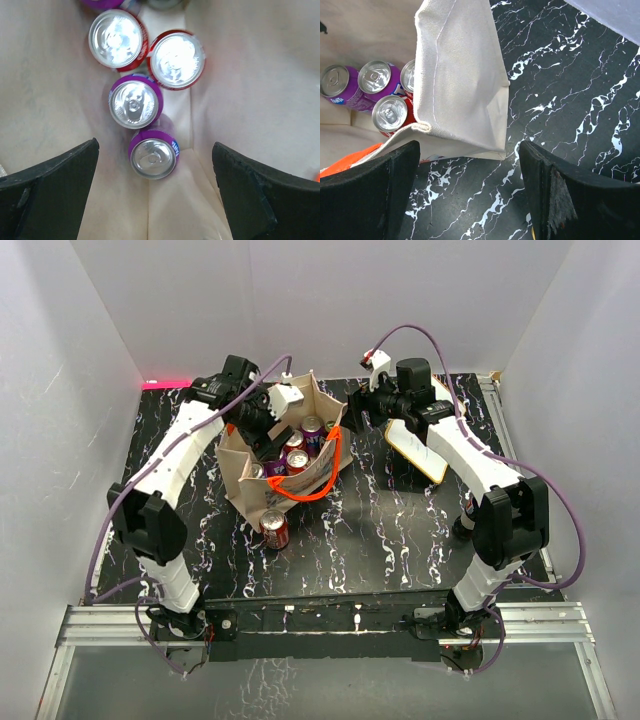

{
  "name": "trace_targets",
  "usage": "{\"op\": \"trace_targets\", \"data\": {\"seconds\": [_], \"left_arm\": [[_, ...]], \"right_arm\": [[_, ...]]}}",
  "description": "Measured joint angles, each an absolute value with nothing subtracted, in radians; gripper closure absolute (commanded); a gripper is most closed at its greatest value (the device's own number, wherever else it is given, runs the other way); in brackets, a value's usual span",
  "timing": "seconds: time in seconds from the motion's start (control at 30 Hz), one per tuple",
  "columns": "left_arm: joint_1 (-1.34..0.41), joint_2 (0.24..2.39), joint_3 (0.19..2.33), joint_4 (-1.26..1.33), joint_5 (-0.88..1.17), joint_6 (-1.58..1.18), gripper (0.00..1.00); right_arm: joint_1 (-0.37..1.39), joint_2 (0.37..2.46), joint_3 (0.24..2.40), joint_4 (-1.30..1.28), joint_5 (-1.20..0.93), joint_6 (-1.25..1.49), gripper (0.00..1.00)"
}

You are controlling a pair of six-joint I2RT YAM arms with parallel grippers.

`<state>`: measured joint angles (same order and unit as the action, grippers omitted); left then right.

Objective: Place the beverage into the canvas bag

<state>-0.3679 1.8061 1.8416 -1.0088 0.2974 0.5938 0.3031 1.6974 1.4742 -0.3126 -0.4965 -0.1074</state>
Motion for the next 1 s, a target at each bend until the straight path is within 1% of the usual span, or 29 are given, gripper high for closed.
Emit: {"op": "trace_targets", "data": {"seconds": [0.17,0.3,0.47,0.67,0.83,1.0], "left_arm": [[-0.368,1.724,1.733,-0.929,0.446,0.739,0.07],[-0.368,1.765,1.740,-0.926,0.540,0.897,0.08],[-0.368,1.911,1.838,-0.999,0.614,1.108,0.08],[-0.368,2.059,1.968,-1.114,0.644,1.333,0.05],[-0.368,2.136,2.074,-1.201,0.661,1.494,0.05],[-0.369,2.188,2.143,-1.276,0.681,1.618,0.07]], "right_arm": [[0.303,1.697,1.478,-0.313,-0.495,-0.108,0.17],[0.303,1.693,1.477,-0.314,-0.485,-0.107,0.17],[0.303,1.674,1.476,-0.314,-0.464,-0.107,0.17],[0.303,1.657,1.476,-0.314,-0.443,-0.104,0.17],[0.303,1.657,1.475,-0.318,-0.421,-0.101,0.17],[0.303,1.652,1.475,-0.327,-0.398,-0.096,0.17]]}}
